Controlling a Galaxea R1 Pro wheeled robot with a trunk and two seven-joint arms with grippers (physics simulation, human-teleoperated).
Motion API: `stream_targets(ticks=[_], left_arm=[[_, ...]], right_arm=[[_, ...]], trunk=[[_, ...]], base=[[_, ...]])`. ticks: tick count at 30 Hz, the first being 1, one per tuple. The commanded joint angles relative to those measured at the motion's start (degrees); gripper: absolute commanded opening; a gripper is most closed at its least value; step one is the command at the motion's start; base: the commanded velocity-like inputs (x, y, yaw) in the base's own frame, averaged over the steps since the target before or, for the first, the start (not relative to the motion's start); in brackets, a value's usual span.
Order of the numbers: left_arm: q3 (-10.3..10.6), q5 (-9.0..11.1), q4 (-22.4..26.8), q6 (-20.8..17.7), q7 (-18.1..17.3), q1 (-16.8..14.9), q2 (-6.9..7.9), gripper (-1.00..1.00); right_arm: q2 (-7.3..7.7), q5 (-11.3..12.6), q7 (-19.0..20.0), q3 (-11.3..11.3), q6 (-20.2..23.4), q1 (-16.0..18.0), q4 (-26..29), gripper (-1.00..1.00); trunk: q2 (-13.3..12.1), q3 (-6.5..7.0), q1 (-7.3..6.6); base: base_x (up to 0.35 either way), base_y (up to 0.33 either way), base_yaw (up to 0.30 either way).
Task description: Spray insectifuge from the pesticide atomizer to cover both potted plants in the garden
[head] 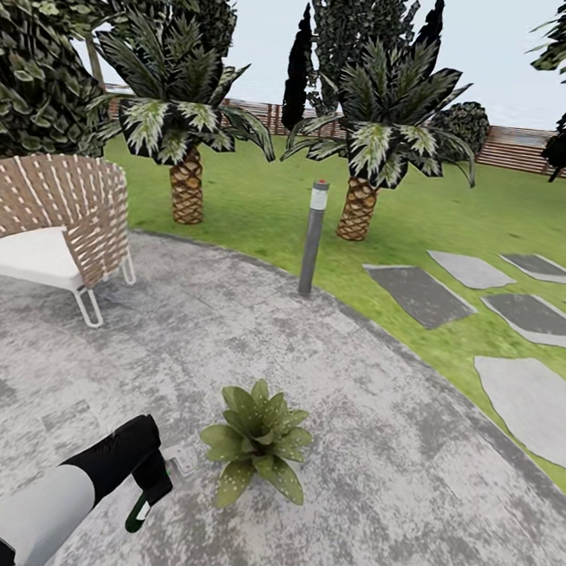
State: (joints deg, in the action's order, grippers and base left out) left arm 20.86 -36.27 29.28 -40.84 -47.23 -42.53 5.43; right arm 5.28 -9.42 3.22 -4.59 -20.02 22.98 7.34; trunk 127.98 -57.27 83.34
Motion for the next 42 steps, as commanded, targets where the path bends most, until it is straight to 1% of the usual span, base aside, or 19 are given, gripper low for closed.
stream_targets(ticks=[1,4,5,7,9,10,12,14,16,17,18,20,22,24,28,33,34,37,42], left_arm=[[0.20,-0.47,0.16,-0.18,-0.57,-0.04,0.11,-1.00],[0.22,-1.71,0.16,-0.35,-0.68,-0.15,0.14,-1.00],[0.20,-2.97,0.18,-0.43,-0.84,-0.17,0.09,-1.00],[0.15,-4.72,0.25,-0.50,-1.79,-0.34,0.02,-1.00],[0.16,-6.28,0.22,-0.53,-4.27,-1.85,-0.03,-1.00],[0.20,-7.07,0.17,-0.54,-6.60,-3.40,0.01,-1.00],[0.22,-8.25,0.11,-0.58,-9.94,-5.42,0.03,-1.00],[0.18,-11.33,0.15,-0.67,-11.68,-6.34,-0.35,-1.00],[0.11,-14.07,0.16,-0.71,-12.17,-6.70,-0.63,-1.00],[0.08,-15.02,0.16,-0.76,-12.56,-6.83,-0.70,-1.00],[0.10,-15.67,0.16,-0.80,-13.82,-6.90,-0.70,-1.00],[0.13,-16.20,0.19,-0.81,-16.47,-6.94,-0.73,-1.00],[0.18,-16.49,0.23,-0.83,-17.55,-6.95,-0.79,-1.00],[0.21,-16.59,0.26,-1.23,-17.89,-6.95,-0.95,-1.00],[0.23,-16.63,0.25,-3.92,-17.98,-6.96,-1.35,-1.00],[0.38,-16.70,0.25,-4.57,-17.96,-6.90,-1.97,-1.00],[0.72,-16.71,0.25,-4.58,-17.96,-6.89,-2.08,-1.00],[3.35,-16.65,0.25,-4.66,-17.98,-6.87,-2.49,-1.00],[4.08,-16.64,0.25,-4.69,-18.07,-6.74,-2.88,-1.00]], right_arm=[[-0.01,-0.42,0.29,-0.51,-0.20,0.05,-0.05,1.00],[-0.01,-0.42,0.29,-0.51,-0.20,0.05,-0.05,1.00],[-0.01,-0.42,0.29,-0.51,-0.20,0.05,-0.05,1.00],[-0.01,-0.42,0.29,-0.51,-0.20,0.05,-0.05,1.00],[-0.01,-0.42,0.29,-0.51,-0.20,0.05,-0.07,1.00],[-0.01,-0.42,0.29,-0.51,-0.20,0.05,-0.06,1.00],[-0.01,-0.42,0.29,-0.51,-0.20,0.05,-0.05,1.00],[-0.01,-0.45,0.32,-0.51,-0.20,0.05,-0.05,1.00],[0.03,-0.55,0.46,-0.51,-0.20,0.05,-0.10,1.00],[0.10,-0.61,0.48,-0.51,-0.20,0.05,-0.12,1.00],[0.14,-0.70,0.44,-0.51,-0.20,0.05,-0.12,1.00],[0.16,-0.75,0.36,-0.49,-0.20,0.05,-0.12,1.00],[0.17,-0.72,0.31,-0.50,-0.23,0.05,-0.07,1.00],[0.17,-0.69,0.30,-0.51,-0.21,0.05,-0.06,1.00],[0.17,-0.62,0.28,-0.51,-0.20,0.05,-0.05,1.00],[0.08,-0.51,0.27,-0.51,-0.20,0.05,-0.05,1.00],[0.08,-0.51,0.26,-0.51,-0.20,0.05,-0.05,1.00],[0.08,-0.51,0.27,-0.51,-0.20,0.05,-0.05,1.00],[0.08,-0.52,0.23,-0.51,-0.20,0.05,-0.05,1.00]], trunk=[[0.02,-0.05,-0.01],[0.02,-0.05,-0.01],[0.02,-0.05,-0.01],[0.02,-0.05,-0.01],[0.02,-0.05,-0.01],[0.02,-0.05,-0.01],[0.02,-0.05,-0.01],[0.02,-0.05,-0.01],[0.02,-0.05,-0.01],[0.02,-0.05,-0.01],[0.02,-0.05,-0.01],[0.02,-0.05,-0.01],[0.02,-0.05,-0.01],[0.02,-0.05,-0.01],[0.02,-0.05,-0.01],[0.02,-0.05,-0.01],[0.02,-0.05,-0.01],[0.02,-0.05,-0.01],[0.02,-0.05,-0.01]], base=[[0.000,0.000,-0.268],[0.000,0.000,-0.267],[0.000,0.000,-0.265],[0.000,0.000,-0.265],[0.000,0.000,-0.256],[0.000,0.000,-0.172],[0.000,0.000,-0.083],[0.000,0.000,-0.022],[0.000,0.000,-0.007],[0.000,0.000,-0.002],[0.000,0.000,-0.001],[0.000,0.000,0.000],[0.000,0.000,0.000],[0.000,0.000,0.000],[0.146,0.155,0.000],[0.063,0.286,-0.083],[0.009,0.303,-0.231],[0.022,0.306,-0.262],[0.177,0.286,-0.275]])
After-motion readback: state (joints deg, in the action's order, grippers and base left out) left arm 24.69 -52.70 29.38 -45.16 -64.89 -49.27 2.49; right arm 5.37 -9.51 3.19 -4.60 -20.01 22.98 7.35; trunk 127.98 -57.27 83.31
